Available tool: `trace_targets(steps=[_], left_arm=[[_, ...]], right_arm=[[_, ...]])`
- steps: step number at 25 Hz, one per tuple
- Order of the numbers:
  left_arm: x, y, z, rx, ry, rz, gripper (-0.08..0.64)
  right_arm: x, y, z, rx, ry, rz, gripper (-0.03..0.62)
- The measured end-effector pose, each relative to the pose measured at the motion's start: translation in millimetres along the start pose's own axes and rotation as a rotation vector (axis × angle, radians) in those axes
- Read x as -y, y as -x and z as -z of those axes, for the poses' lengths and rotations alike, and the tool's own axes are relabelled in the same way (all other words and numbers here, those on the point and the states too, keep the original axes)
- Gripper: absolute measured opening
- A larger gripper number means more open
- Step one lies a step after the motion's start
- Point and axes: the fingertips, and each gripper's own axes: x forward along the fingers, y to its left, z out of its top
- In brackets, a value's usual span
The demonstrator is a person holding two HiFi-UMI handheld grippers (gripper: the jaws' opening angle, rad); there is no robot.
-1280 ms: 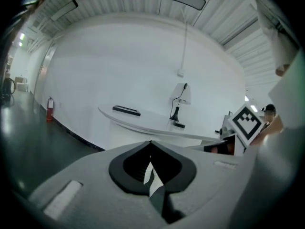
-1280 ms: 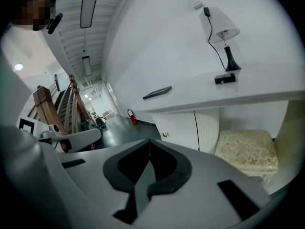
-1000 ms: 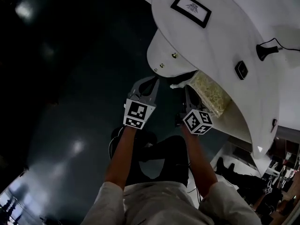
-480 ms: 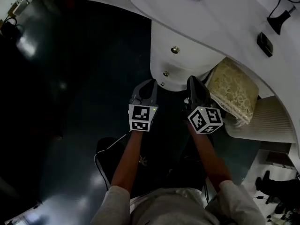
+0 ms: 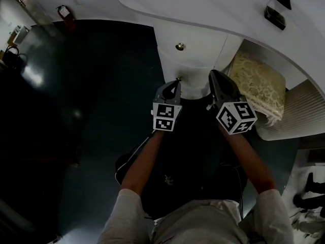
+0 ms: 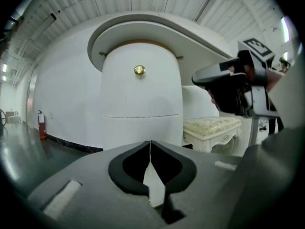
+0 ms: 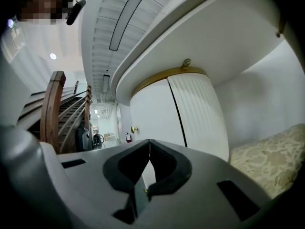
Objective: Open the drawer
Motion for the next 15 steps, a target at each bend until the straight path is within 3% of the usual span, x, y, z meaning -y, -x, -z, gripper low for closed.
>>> trace_targets(steps=[3,6,9,12,15], left_arm=[[8.7,-8.8,19.3,-0.013,-0.011,0.033,0.011],[13.6,-20.1,25.6,-0.012,0.006,0.065,0.011],[9.9,-24.6,24.7,-0.008,-0.045,0.061,0.011],[4.3,-30.5,46.6,-0.049,-0.081,0.062,0.012],[9.3,-36.7,60.7,-0.067,-0.142,0.082,0.088]], right_arm=[[-3.6,-6.6,-4.3,-0.017,0.014,-0.007,0.015],[1.3,-13.8,-3.3,-0.03,-0.036,0.024,0.015],[5.5,-21.2,-6.3,-0.034,-0.065,0.064,0.015],[3.3,-30.8,-13.4,-0.031,-0.038,0.075,0.015],[1.1,-38.9,-14.3,-0.042,-0.012,0.084,0.015]])
